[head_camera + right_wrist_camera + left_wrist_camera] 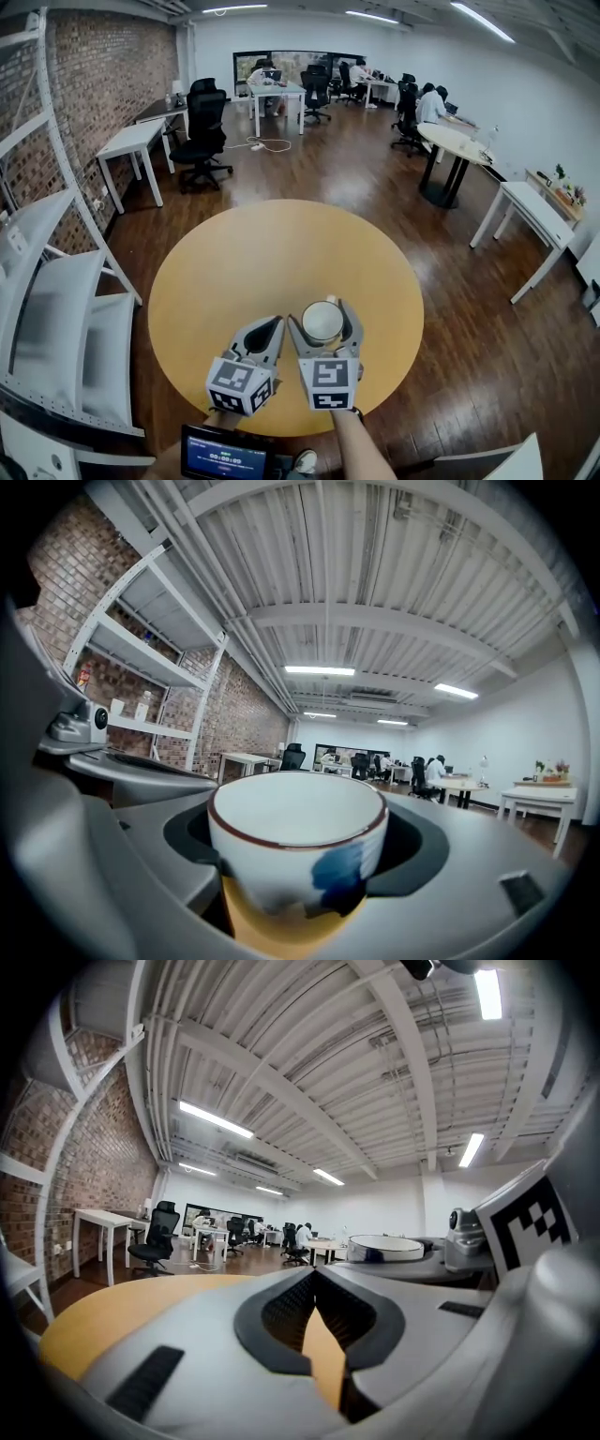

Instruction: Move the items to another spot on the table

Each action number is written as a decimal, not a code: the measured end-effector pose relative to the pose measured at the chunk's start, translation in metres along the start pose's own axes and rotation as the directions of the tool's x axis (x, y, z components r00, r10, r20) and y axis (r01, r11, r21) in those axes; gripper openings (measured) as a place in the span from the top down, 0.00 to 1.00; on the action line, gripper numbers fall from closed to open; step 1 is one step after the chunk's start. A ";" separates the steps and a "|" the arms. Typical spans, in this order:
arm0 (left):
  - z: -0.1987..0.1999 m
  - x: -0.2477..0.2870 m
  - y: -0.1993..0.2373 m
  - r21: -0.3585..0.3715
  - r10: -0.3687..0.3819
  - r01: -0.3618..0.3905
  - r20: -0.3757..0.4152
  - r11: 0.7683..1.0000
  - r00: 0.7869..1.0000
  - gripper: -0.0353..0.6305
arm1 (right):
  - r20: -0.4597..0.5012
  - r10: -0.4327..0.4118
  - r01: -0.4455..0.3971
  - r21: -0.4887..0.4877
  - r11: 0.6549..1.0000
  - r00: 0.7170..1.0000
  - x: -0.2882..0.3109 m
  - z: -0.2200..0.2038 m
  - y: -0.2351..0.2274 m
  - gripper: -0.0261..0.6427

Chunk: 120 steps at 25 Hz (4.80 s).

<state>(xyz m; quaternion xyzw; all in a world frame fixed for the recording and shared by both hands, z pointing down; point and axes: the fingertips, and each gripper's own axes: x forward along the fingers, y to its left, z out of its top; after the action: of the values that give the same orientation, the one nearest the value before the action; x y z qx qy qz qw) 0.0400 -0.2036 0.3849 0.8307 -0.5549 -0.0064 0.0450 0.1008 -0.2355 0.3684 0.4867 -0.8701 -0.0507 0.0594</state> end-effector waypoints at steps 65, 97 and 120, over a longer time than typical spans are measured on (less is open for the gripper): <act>-0.159 0.122 -0.141 -0.009 -0.081 0.082 -0.251 0.997 0.965 0.94 | -0.209 -0.169 0.201 0.145 0.969 0.963 -0.057 -0.267 -0.184 0.36; -0.101 0.101 -0.145 -0.044 -0.110 0.105 -0.151 0.994 0.982 0.94 | -0.135 -0.171 0.184 0.090 0.979 0.976 -0.072 -0.153 -0.182 0.36; 0.000 0.030 -0.047 0.000 -0.034 0.034 0.001 0.999 0.999 0.94 | 0.061 0.065 -0.066 0.015 0.998 0.996 -0.031 0.007 -0.022 0.88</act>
<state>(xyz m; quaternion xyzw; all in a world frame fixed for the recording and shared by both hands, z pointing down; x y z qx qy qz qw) 0.0950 -0.2133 0.3824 0.8399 -0.5408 -0.0078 0.0447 0.1344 -0.2209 0.3565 0.4566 -0.8874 -0.0559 0.0306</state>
